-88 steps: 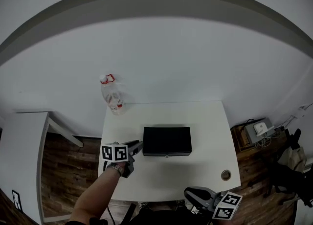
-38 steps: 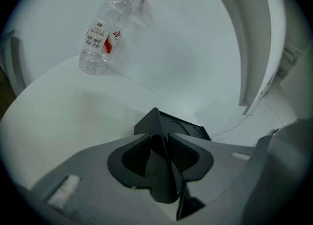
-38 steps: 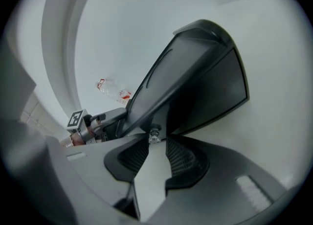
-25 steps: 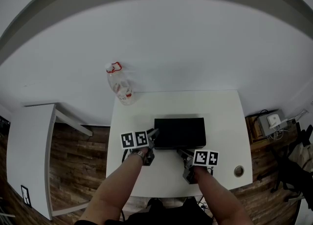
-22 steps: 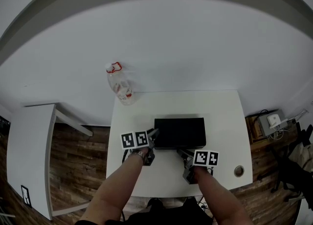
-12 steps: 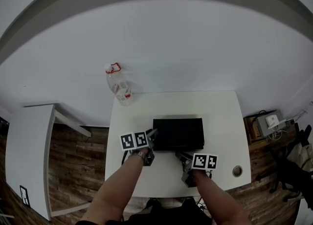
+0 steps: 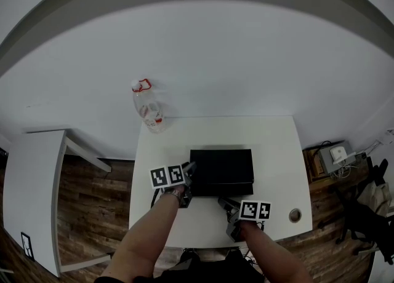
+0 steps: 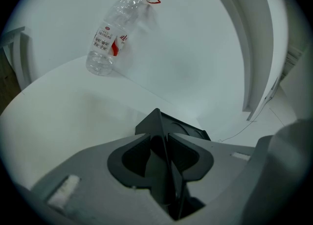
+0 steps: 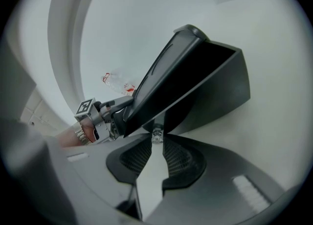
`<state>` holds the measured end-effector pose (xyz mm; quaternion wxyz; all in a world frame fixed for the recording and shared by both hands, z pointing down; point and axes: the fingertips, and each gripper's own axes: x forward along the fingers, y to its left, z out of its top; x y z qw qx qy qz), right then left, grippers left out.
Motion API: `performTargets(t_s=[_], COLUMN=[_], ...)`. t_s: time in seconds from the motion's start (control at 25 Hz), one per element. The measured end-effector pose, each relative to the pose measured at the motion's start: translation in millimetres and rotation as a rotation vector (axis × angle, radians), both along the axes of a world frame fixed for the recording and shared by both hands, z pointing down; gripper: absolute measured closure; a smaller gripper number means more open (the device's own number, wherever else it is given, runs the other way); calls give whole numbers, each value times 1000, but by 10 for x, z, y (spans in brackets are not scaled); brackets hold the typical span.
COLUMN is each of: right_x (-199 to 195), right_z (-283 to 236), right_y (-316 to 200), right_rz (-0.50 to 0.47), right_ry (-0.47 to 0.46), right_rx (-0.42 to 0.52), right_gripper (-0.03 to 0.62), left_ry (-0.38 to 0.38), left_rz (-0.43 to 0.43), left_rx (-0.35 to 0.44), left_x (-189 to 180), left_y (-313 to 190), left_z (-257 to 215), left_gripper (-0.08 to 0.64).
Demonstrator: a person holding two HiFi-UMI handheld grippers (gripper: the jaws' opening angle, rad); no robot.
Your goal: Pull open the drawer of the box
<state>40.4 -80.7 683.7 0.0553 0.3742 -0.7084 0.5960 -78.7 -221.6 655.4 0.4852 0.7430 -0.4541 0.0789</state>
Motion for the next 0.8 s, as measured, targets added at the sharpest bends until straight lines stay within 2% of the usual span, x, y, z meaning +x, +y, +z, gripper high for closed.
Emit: performTargets(t_s=[0.8], right_x=[-13], right_z=[-15], right_y=[505], right_rz=[-22], right_ry=[-28], right_rx=[-13], right_gripper=[520], left_ry=[-12], left_rz=[-8], left_rx=[12], left_x=[-8], left_y=[1], left_z=[-3], left_gripper=[439])
